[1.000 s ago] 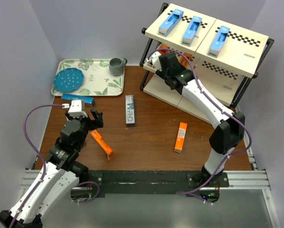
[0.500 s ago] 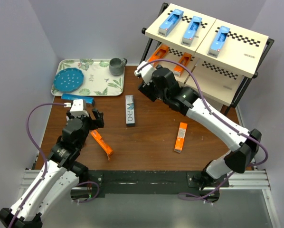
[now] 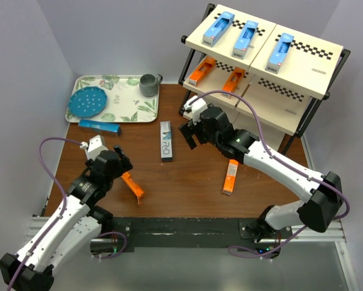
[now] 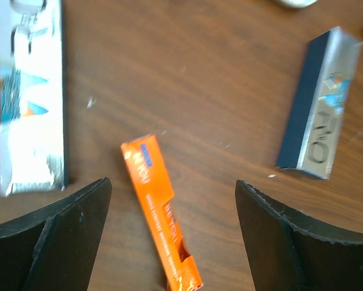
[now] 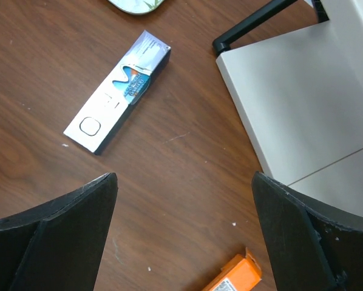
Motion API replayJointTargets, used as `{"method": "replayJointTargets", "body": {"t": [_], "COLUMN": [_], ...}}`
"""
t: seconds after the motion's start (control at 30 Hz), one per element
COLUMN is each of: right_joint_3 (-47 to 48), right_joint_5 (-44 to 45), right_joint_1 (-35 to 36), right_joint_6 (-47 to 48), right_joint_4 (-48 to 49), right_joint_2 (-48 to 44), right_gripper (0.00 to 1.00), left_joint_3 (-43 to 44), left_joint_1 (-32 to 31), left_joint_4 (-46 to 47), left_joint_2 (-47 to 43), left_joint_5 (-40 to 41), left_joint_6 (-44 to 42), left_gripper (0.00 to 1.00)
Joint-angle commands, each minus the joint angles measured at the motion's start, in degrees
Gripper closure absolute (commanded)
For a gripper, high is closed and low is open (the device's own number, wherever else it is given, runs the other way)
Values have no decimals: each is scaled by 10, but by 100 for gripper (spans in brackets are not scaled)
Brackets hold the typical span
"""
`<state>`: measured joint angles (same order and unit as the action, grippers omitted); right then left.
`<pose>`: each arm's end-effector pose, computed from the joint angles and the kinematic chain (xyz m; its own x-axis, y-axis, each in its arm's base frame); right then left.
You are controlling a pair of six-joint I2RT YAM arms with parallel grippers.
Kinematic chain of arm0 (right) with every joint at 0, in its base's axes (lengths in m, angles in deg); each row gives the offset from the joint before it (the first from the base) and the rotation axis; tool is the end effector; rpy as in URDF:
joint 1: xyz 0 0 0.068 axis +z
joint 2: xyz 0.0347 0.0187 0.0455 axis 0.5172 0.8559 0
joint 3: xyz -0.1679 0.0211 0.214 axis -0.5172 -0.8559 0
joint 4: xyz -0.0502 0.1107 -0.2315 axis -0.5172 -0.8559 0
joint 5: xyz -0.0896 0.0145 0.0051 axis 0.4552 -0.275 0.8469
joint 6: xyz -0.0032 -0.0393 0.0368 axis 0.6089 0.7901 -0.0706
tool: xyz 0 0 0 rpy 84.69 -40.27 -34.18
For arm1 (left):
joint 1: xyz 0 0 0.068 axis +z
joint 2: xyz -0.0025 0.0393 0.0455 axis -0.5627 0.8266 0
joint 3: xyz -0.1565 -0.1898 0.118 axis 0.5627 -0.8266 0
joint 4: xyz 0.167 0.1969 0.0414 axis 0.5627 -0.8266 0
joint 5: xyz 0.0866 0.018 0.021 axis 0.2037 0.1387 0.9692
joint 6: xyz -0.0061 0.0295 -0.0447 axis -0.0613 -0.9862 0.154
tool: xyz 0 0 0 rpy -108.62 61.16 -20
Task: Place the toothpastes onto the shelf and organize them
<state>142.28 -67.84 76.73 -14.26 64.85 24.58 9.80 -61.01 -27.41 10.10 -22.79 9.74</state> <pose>0.2263 0.2182 0.3377 -0.3124 -0.4020 -0.8607 -0.5586 0.8106 -0.1759 0.1287 -0.0458 0.2408 -0.4543 -0.5081 -0.7317 -0.3954 0.8511 -0.3454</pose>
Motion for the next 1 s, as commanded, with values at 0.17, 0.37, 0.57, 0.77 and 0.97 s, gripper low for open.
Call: {"method": "replayJointTargets", "body": {"t": [0.17,0.37,0.57,0.77,0.97], "right_joint_3": [-19,-45,-68,-67,-62], "right_joint_5": [-8,-12,-16,-13,-10], "right_joint_1": [-2,-1,-1,-1,-1], "right_joint_6": [-24,-30,-30,-27,-25], "right_joint_4": [61,95,115,117,117], "right_joint_2": [-7,-3,1,4,8], "right_gripper": [2,2,3,3,3], "left_joint_3": [8,-28,-55,-68,-86], "left_joint_1": [0,0,-2,-5,-8], "left_joint_4": [-84,-73,-32,34,52], "left_joint_2": [78,134,159,190,215], "left_joint_5": [-58,-122,-155,-178,-173], "left_joint_6": [139,144,141,140,140], "left_gripper": [12,13,25,28,41]}}
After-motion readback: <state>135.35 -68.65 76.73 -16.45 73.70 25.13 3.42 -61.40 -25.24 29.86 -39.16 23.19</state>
